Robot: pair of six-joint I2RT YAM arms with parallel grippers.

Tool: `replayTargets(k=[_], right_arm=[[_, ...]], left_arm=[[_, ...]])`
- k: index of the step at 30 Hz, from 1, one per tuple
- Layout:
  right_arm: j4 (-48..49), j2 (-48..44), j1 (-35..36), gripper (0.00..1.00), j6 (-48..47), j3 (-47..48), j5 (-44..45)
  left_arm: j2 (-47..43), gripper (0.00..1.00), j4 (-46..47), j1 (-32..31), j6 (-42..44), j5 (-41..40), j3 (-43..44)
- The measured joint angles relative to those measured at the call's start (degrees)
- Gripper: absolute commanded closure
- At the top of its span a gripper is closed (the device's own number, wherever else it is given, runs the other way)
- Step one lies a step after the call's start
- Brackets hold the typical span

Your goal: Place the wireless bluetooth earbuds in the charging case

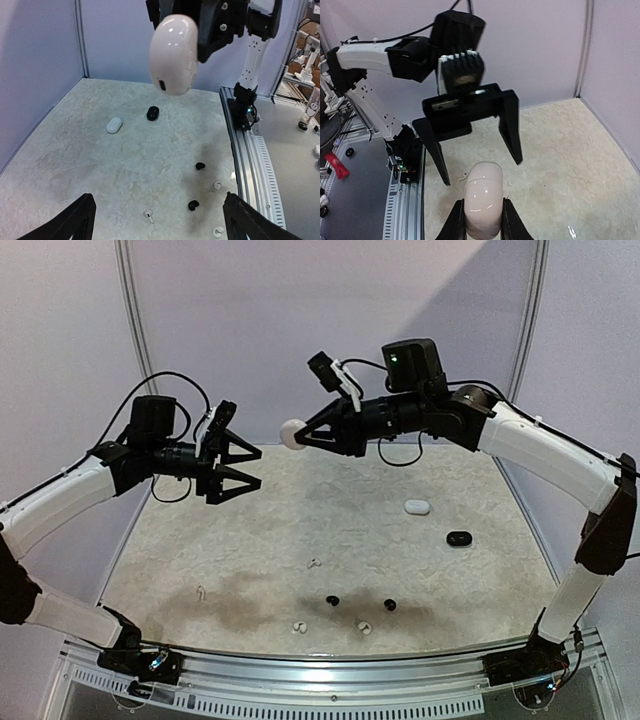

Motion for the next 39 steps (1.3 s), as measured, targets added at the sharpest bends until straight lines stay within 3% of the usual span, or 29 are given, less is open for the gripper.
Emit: replayTargets(k=[8,11,26,38,39], right_arm=[[-4.0,5.6,5.2,1.0,-5.6,6.1,0.0],[-6.6,7.0,6.5,1.0,-6.9,7.7,2.1],[-13.6,9.6,9.4,1.0,-10.2,13.4,10.9],[-14.4,10.6,9.5,1.0,-11.1,13.7,8.9],[-14.4,10.6,9.5,0.98,-11.2,13.7,8.9]], left_arm=[[1.1,0.34,-2.1,-0.1,4.6,8.2,0.3],[1.1,0.36,-4.8,-0.1,7.1,9.9,0.9],[2.8,0.55,-14.9,-1.8,11.5,8.3,7.1],[2.9,1.0,-16.4,-1.8,12.2,6.7,7.1],[2.9,1.0,-16.5,-1.8,12.1,6.6,7.1]])
